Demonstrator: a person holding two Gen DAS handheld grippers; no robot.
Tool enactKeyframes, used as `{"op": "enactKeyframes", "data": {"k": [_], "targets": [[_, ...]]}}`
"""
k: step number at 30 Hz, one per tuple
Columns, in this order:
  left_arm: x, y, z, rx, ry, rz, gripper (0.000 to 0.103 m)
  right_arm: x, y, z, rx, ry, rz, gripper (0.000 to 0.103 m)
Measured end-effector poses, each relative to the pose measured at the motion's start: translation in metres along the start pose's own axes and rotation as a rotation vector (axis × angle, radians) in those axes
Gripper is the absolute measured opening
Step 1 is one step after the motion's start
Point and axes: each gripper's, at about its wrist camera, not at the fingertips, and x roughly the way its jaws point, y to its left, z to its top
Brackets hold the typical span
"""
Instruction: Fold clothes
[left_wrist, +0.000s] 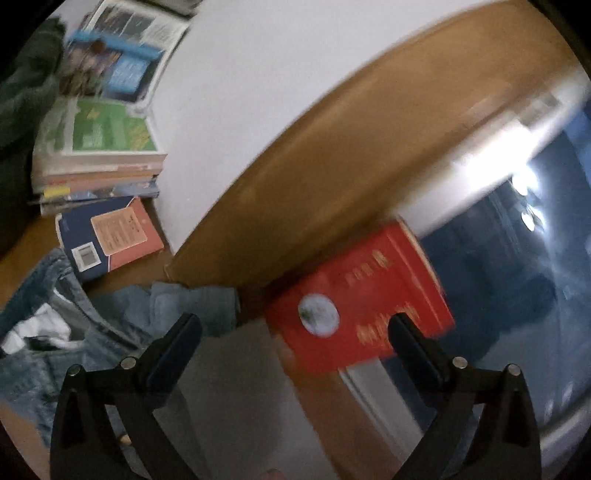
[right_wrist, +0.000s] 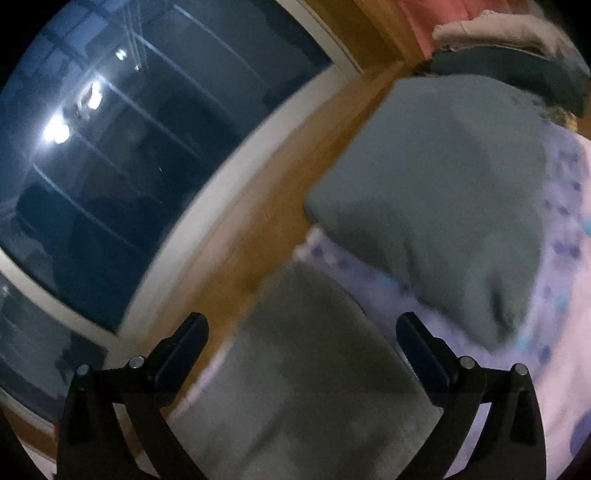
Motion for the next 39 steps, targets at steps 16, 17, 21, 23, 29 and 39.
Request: {"op": "enactKeyframes", "data": {"k": [16, 17, 21, 23, 29, 39], "targets": [[0.028, 0.068, -0.091, -0.070, 0.362, -0.126, 0.103, -0.033, -0.025, -0.081, 0.188, 0.082, 0.039, 0.103], [0.033, 0.071, -0.088, -0.087, 0.378, -0.140, 0.103, -0.035, -0.026, -0.083, 0.195, 0.081, 0.041, 0.103], [0.039, 0.074, -0.084, -0.115, 0.416, -0.138, 0.103, -0.046, -0.035, -0.093, 0.239, 0.072, 0.042, 0.103], [0.025, 0.075, -0.086, -0.103, 0.402, -0.118, 0.103, -0.054, -0.041, -0.095, 0.261, 0.063, 0.043, 0.103], [0.025, 0.087, -0.084, -0.116, 0.395, -0.053, 0.103, -0.067, -0.065, -0.103, 0.342, 0.024, 0.024, 0.103], [0.073, 0.059, -0.074, -0.093, 0.491, -0.051, 0.103, -0.056, -0.066, -0.109, 0.376, 0.054, 0.052, 0.103]]}}
